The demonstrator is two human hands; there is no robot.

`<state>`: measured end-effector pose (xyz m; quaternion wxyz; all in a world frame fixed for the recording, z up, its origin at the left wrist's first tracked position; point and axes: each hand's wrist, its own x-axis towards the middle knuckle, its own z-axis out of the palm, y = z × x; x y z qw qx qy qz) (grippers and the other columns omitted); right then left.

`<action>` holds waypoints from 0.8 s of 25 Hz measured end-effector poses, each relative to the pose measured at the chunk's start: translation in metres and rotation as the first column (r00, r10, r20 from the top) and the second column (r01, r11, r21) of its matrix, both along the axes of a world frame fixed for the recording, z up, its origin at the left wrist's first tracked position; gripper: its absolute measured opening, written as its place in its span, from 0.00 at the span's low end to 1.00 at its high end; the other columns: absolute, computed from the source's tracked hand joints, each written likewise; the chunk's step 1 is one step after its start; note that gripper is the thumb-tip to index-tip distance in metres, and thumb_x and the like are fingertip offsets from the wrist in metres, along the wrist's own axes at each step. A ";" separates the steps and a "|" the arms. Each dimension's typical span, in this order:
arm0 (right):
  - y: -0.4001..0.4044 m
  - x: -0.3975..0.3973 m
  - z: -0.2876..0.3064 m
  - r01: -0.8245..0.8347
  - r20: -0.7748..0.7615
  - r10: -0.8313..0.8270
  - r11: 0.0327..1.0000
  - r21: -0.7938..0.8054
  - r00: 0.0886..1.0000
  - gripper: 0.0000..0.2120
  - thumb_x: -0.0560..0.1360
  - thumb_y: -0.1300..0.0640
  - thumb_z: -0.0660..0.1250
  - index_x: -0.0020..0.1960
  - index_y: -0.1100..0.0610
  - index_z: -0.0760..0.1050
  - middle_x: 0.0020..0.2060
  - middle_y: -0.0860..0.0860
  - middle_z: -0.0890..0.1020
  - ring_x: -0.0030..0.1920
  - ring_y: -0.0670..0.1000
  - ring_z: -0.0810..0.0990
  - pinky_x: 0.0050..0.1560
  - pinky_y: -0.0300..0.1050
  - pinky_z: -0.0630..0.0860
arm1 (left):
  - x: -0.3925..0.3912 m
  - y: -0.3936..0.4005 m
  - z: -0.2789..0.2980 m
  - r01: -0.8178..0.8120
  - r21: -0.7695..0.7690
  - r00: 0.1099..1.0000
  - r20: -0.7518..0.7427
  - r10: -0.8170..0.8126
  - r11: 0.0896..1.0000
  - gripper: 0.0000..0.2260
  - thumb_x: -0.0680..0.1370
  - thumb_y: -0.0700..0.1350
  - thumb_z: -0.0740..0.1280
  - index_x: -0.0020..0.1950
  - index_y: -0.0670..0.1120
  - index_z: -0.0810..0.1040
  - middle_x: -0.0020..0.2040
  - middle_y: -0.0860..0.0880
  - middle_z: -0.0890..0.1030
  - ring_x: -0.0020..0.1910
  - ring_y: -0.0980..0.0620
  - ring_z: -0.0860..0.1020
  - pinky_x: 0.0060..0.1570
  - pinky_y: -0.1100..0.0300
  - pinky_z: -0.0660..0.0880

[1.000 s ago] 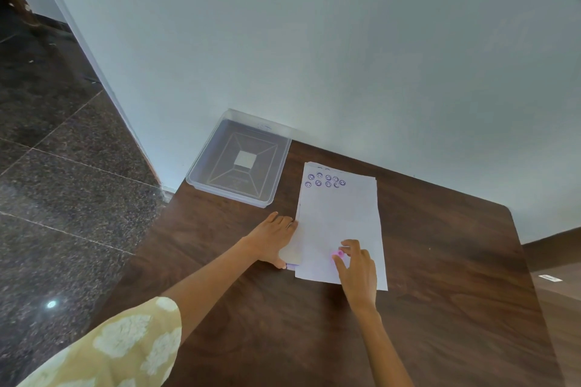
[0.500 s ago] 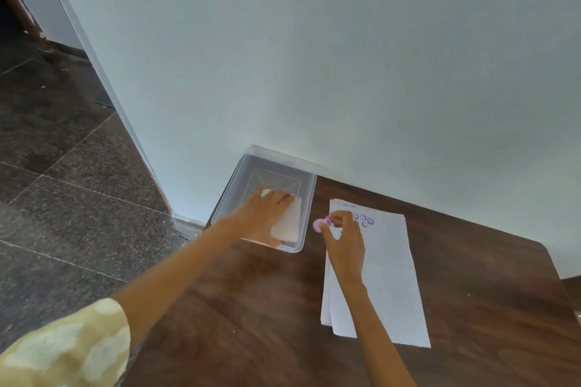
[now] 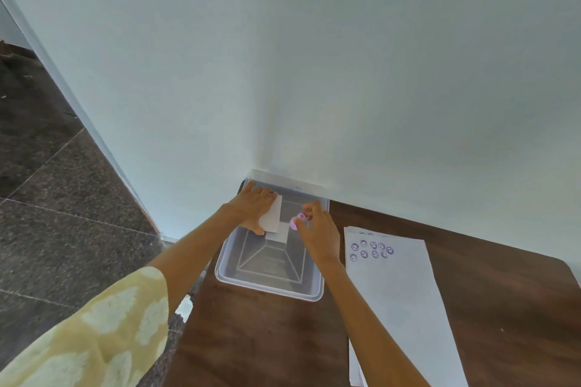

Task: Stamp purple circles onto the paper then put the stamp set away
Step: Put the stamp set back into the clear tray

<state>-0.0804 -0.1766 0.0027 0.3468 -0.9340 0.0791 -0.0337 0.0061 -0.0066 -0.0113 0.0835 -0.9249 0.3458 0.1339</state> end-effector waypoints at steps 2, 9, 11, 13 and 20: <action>0.004 0.008 -0.005 -0.005 -0.006 0.005 1.000 -0.022 1.000 0.12 0.74 0.52 0.65 0.55 0.55 0.70 0.49 0.54 0.81 0.48 0.53 0.79 0.44 0.41 0.74 | 0.002 0.007 -0.007 -0.005 -0.004 0.999 -0.035 0.004 1.000 0.43 0.69 0.60 0.69 0.73 0.40 0.53 0.73 0.42 0.61 0.72 0.42 0.60 0.72 0.45 0.49; 0.006 0.032 -0.015 0.005 -0.033 -0.006 1.000 -0.008 0.999 0.11 0.75 0.55 0.64 0.56 0.57 0.69 0.51 0.57 0.81 0.48 0.56 0.80 0.45 0.43 0.75 | -0.024 0.012 -0.023 -0.043 -0.168 0.994 0.094 0.060 0.985 0.33 0.75 0.62 0.60 0.72 0.41 0.58 0.71 0.41 0.65 0.69 0.42 0.63 0.71 0.47 0.54; 0.007 0.040 -0.016 -0.007 -0.030 0.007 1.000 0.000 1.000 0.11 0.76 0.55 0.64 0.56 0.58 0.69 0.50 0.57 0.81 0.48 0.56 0.81 0.46 0.43 0.76 | -0.036 0.006 -0.030 -0.058 -0.209 0.985 0.146 0.090 0.976 0.28 0.78 0.62 0.55 0.68 0.42 0.64 0.66 0.42 0.70 0.64 0.42 0.68 0.68 0.49 0.60; 0.010 0.048 -0.017 -0.025 -0.036 0.025 1.000 0.000 0.999 0.11 0.76 0.55 0.63 0.56 0.59 0.69 0.49 0.58 0.82 0.47 0.57 0.81 0.46 0.42 0.75 | -0.040 0.003 -0.034 -0.084 -0.210 0.980 0.160 0.119 0.974 0.27 0.79 0.61 0.52 0.66 0.42 0.66 0.65 0.43 0.71 0.63 0.44 0.70 0.68 0.50 0.60; 0.024 0.070 -0.024 -0.053 -0.073 0.052 0.999 -0.006 0.996 0.08 0.78 0.58 0.59 0.55 0.59 0.69 0.48 0.58 0.82 0.46 0.57 0.80 0.44 0.46 0.76 | -0.030 0.004 -0.031 -0.200 -0.127 0.972 0.101 0.213 0.972 0.30 0.80 0.59 0.48 0.74 0.39 0.53 0.76 0.40 0.56 0.75 0.42 0.54 0.73 0.46 0.43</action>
